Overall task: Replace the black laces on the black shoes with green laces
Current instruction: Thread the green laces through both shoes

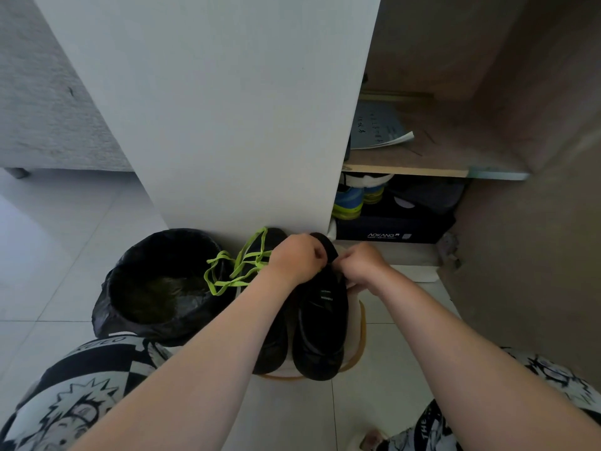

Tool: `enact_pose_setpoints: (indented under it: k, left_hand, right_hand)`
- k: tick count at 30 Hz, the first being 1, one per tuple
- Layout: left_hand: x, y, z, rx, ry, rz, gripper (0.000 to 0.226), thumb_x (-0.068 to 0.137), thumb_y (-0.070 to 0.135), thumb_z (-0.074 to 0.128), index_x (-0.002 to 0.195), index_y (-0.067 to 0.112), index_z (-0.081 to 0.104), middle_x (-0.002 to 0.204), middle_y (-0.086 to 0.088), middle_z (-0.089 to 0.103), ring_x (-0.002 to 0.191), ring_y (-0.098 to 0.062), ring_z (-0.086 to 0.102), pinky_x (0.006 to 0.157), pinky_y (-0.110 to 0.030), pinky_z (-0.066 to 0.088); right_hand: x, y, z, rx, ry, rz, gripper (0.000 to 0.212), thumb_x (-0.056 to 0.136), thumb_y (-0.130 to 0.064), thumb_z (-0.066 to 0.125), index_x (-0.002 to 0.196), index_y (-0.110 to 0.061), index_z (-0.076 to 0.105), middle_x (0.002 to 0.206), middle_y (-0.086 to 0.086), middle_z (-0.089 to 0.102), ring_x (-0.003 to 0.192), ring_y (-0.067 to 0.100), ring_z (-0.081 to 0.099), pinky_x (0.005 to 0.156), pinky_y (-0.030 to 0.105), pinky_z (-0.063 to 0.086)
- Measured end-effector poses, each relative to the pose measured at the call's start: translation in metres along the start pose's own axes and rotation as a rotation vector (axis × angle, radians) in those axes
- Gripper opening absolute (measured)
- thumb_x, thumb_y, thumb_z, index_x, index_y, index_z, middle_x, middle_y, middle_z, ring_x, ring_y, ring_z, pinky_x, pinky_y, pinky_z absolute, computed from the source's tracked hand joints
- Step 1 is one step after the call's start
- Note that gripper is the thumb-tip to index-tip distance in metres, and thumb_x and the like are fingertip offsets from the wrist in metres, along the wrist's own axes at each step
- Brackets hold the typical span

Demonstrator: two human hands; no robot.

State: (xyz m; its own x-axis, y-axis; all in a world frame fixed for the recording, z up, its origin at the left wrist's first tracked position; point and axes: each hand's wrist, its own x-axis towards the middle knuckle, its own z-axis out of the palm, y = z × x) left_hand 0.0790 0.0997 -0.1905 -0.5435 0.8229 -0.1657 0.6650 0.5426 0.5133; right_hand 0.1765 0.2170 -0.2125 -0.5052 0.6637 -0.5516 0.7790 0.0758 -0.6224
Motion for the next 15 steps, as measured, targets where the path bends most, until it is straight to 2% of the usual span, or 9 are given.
enact_pose_setpoints:
  k: [5,8,10,13,15]
  left_hand:
    - [-0.002,0.005,0.01,0.063,0.048,-0.02,0.025,0.09,0.023,0.052,0.097,0.024,0.076,0.101,-0.004,0.072,0.094,-0.027,0.067,0.077,-0.034,0.054]
    - [-0.001,0.002,0.012,0.05,0.036,-0.041,0.026,0.091,0.02,0.052,0.099,0.021,0.076,0.103,-0.007,0.072,0.096,-0.029,0.067,0.078,-0.036,0.055]
    - [0.001,0.0,0.012,0.03,0.028,-0.035,0.025,0.092,0.02,0.053,0.101,0.019,0.076,0.104,-0.007,0.072,0.098,-0.028,0.067,0.08,-0.034,0.054]
    - [0.0,-0.001,0.011,0.0,0.034,-0.002,0.025,0.093,0.019,0.053,0.102,0.017,0.076,0.104,-0.007,0.072,0.098,-0.026,0.066,0.08,-0.031,0.052]
    - [0.0,-0.003,0.012,-0.017,0.057,0.02,0.024,0.092,0.017,0.054,0.102,0.015,0.076,0.104,-0.008,0.073,0.097,-0.026,0.066,0.081,-0.031,0.052]
  right_hand:
    - [-0.007,-0.003,0.007,-0.23,0.075,-0.148,0.02,0.086,-0.018,0.062,0.089,-0.003,0.075,0.078,0.016,0.071,0.07,0.033,0.07,0.063,0.047,0.062]
    - [-0.013,-0.008,0.011,-0.394,0.098,-0.177,0.015,0.076,-0.024,0.07,0.083,-0.01,0.073,0.073,0.008,0.068,0.066,0.028,0.068,0.064,0.041,0.063]
    - [-0.013,-0.011,0.009,-0.485,0.104,-0.178,0.014,0.076,-0.023,0.068,0.085,-0.013,0.072,0.073,0.007,0.067,0.067,0.027,0.068,0.064,0.036,0.062]
    - [-0.006,-0.011,0.008,-0.502,0.127,-0.171,0.018,0.082,-0.014,0.061,0.098,-0.013,0.071,0.08,0.008,0.066,0.072,0.028,0.068,0.067,0.035,0.061]
    - [-0.003,-0.008,0.007,-0.409,0.124,-0.155,0.02,0.084,-0.014,0.061,0.101,-0.013,0.072,0.086,0.009,0.069,0.074,0.028,0.068,0.069,0.039,0.062]
